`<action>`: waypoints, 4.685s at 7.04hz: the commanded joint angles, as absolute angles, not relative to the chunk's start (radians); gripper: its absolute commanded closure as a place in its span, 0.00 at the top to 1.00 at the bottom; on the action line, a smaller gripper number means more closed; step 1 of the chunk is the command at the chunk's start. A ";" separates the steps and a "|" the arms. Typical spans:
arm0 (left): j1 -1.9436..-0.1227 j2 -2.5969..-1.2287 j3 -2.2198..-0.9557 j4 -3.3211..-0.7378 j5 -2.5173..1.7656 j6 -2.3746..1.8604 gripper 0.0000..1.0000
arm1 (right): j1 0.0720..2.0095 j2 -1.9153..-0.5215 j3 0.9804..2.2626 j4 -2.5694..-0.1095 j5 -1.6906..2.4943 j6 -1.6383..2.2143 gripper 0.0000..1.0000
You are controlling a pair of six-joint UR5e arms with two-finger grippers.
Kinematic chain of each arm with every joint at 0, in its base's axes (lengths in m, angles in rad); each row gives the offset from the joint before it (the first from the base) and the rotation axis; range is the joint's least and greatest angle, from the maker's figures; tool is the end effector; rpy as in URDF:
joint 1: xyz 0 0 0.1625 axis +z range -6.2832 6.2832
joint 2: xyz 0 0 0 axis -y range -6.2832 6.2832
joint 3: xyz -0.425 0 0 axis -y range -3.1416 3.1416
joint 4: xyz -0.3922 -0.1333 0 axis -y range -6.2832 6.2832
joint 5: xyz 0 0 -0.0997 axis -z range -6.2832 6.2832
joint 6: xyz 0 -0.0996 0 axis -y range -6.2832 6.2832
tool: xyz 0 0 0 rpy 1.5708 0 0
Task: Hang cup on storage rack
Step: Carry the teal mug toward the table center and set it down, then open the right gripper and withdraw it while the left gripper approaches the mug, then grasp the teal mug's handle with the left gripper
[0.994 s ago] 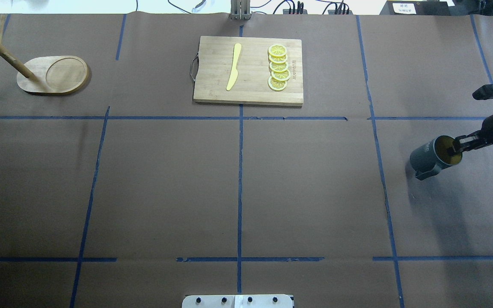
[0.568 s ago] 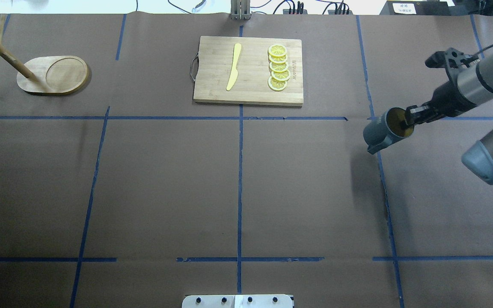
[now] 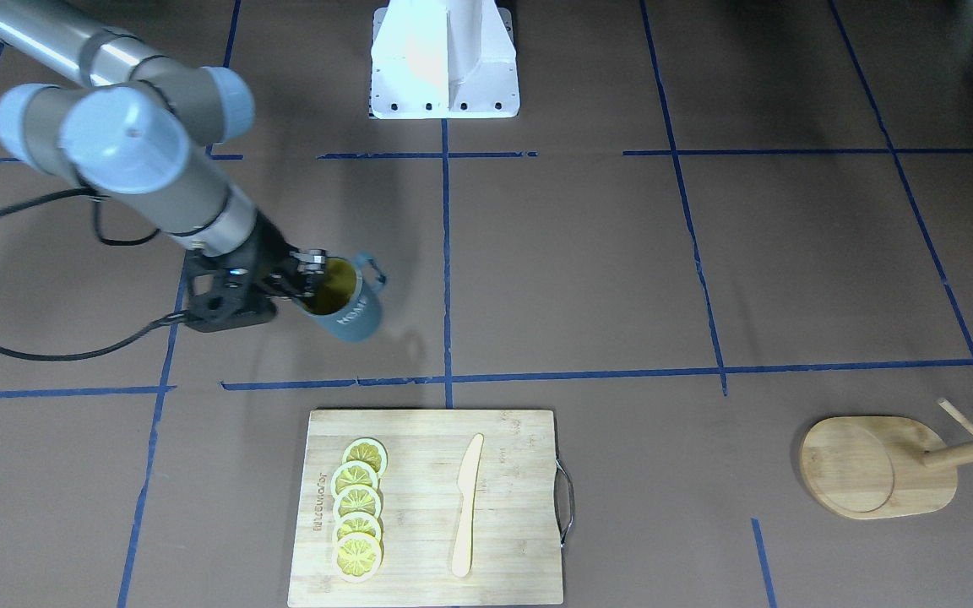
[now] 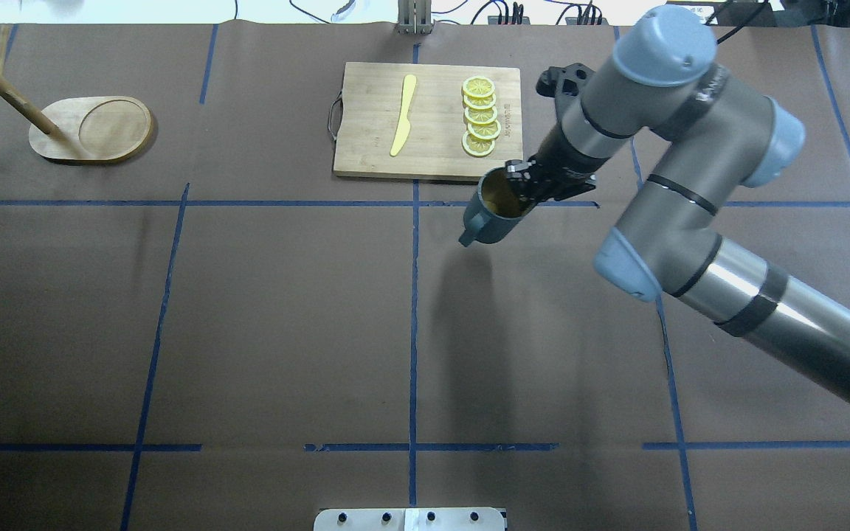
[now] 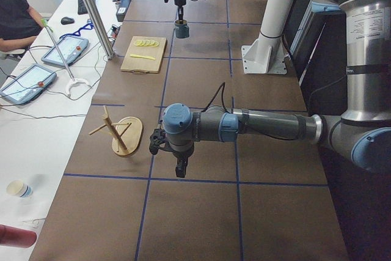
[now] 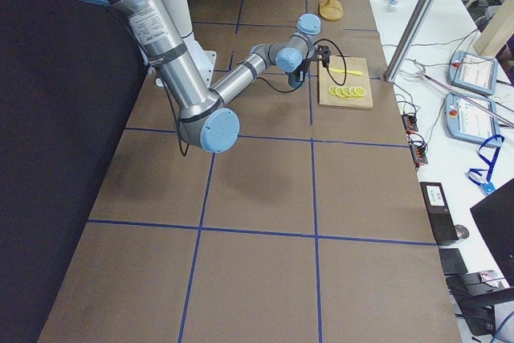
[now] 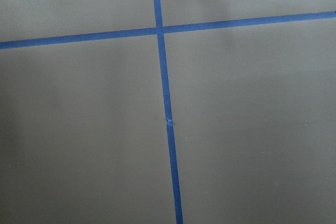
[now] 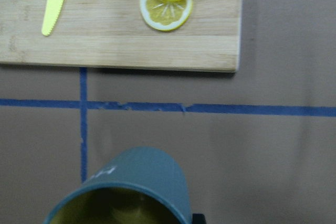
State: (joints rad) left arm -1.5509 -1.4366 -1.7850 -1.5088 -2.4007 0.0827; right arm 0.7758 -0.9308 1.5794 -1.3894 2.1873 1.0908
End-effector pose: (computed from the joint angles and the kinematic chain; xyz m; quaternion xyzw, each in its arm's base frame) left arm -0.0511 -0.4361 0.6178 0.0209 0.4027 0.0505 0.9137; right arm -0.4421 -0.5398 0.2477 0.0010 -0.4740 0.0075 0.8805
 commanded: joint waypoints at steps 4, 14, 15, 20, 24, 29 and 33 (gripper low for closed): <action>-1.551 -1.436 -1.787 -1.526 -2.410 0.081 1.00 | 0.632 -0.758 1.407 -1.405 2.057 1.293 0.01; -1.410 -1.427 -1.787 -1.895 -2.505 0.068 1.00 | 0.804 -0.898 1.775 -1.572 2.214 1.327 1.00; -1.378 -1.428 -1.792 -2.008 -2.508 -0.005 1.00 | 0.883 -1.031 1.870 -1.556 2.274 1.257 1.00; -0.929 -1.699 -1.769 -2.359 -2.274 -0.248 1.00 | 1.090 -1.313 1.901 -1.551 2.350 0.818 1.00; -0.541 -1.910 -1.701 -2.548 -1.753 -0.455 1.00 | 1.207 -1.413 1.849 -1.572 2.349 0.542 1.00; -0.415 -2.025 -1.421 -2.930 -1.512 -0.454 0.99 | 1.206 -1.416 1.845 -1.568 2.350 0.538 1.00; -0.394 -2.063 -1.356 -2.958 -1.419 -0.454 0.93 | 1.206 -1.417 1.855 -1.566 2.372 0.540 1.00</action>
